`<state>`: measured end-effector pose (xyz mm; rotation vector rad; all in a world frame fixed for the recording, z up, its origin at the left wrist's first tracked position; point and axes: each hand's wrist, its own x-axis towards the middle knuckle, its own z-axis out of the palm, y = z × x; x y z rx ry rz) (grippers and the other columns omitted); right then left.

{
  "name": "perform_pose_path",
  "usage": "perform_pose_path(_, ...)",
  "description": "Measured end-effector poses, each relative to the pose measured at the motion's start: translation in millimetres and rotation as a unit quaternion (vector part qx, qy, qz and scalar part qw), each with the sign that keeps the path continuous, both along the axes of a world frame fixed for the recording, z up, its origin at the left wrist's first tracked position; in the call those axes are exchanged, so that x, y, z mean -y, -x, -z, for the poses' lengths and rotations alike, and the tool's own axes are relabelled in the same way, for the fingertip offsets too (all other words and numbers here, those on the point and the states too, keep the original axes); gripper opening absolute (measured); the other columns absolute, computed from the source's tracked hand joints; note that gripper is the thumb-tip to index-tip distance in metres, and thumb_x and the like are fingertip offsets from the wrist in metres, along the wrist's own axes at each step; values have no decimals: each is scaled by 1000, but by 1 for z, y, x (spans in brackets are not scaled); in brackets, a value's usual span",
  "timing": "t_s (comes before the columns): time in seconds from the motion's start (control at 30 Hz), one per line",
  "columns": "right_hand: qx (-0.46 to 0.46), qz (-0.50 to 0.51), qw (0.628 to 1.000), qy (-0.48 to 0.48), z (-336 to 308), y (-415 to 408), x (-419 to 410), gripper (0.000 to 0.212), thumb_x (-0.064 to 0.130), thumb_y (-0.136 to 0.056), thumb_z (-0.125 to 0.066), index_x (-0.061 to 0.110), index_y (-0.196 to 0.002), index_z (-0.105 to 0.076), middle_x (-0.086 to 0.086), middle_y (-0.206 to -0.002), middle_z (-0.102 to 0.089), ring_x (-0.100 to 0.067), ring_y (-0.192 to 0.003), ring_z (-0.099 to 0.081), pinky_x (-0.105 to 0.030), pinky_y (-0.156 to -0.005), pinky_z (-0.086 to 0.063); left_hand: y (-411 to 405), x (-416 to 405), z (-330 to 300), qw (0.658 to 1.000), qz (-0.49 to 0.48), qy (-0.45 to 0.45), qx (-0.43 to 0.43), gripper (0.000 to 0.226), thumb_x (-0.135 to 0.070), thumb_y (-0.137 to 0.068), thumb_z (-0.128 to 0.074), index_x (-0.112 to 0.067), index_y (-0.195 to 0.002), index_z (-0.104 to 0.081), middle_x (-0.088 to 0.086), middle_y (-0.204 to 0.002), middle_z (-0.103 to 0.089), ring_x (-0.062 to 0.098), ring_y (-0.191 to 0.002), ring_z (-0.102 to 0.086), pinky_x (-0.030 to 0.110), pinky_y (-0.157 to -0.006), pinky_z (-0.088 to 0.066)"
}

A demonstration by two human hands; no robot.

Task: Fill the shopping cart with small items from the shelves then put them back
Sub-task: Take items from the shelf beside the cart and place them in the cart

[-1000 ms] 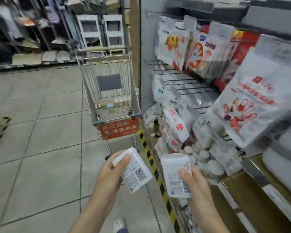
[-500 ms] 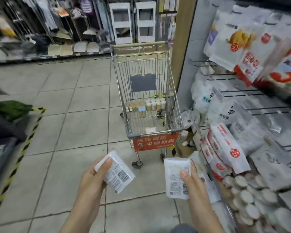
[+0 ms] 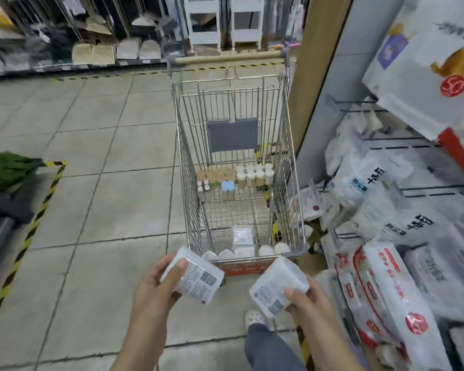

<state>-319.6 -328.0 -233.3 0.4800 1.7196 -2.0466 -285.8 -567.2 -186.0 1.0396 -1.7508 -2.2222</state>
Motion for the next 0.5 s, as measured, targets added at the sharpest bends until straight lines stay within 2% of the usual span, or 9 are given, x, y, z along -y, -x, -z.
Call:
perform_pose_path(0.1,6,-28,999,-16,10,49,-7,64,31,-47,-78,14,-106,-61,-11,-99,-71,-22,-90,-69,-34,-76,-53,49,-8,15,1000,-20,13,17,37,-16,-83,-66,-9,-119,-61,15,-107,-65,19,-88,-62,30,-73,-51)
perform_pose_path(0.2,15,-42,999,-31,21,92,-13,71,30,-47,-78,14,-113,-57,-10,-107,-68,-23,-98,-67,-35,-80,-54,90,-14,37,999,-8,36,28,34,-12,-84,-66,-9,-117,-61,19,-108,-65,22,-88,-63,22,-60,-53)
perform_pose_path(0.33,11,-77,993,-84,37,135,-13,60,15,-60,-66,24,-117,-53,-4,-113,-62,-21,-104,-62,-40,-86,-54,130,-18,62,997,0,50,57,33,-10,-84,-68,-10,-115,-60,13,-104,-66,23,-85,-66,25,-52,-56)
perform_pose_path(0.4,12,-83,991,-108,49,148,-10,54,12,-62,-65,27,-113,-54,-5,-113,-62,-21,-104,-61,-44,-90,-52,145,-13,77,995,-5,56,79,33,-12,-83,-70,-16,-114,-59,10,-105,-64,23,-86,-66,33,-51,-58)
perform_pose_path(0.47,15,-84,987,-136,62,160,-4,49,6,-69,-69,27,-111,-54,-5,-112,-62,-22,-104,-60,-46,-93,-50,158,-3,94,992,-3,59,109,39,-16,-81,-73,-19,-116,-57,9,-112,-61,28,-95,-64,51,-55,-58)
perform_pose_path(0.5,19,-84,986,-146,70,165,-1,46,3,-72,-69,26,-109,-54,-5,-111,-62,-21,-103,-60,-44,-92,-51,164,2,102,990,4,71,124,42,-16,-80,-74,-18,-119,-56,7,-114,-60,28,-98,-62,54,-60,-57)
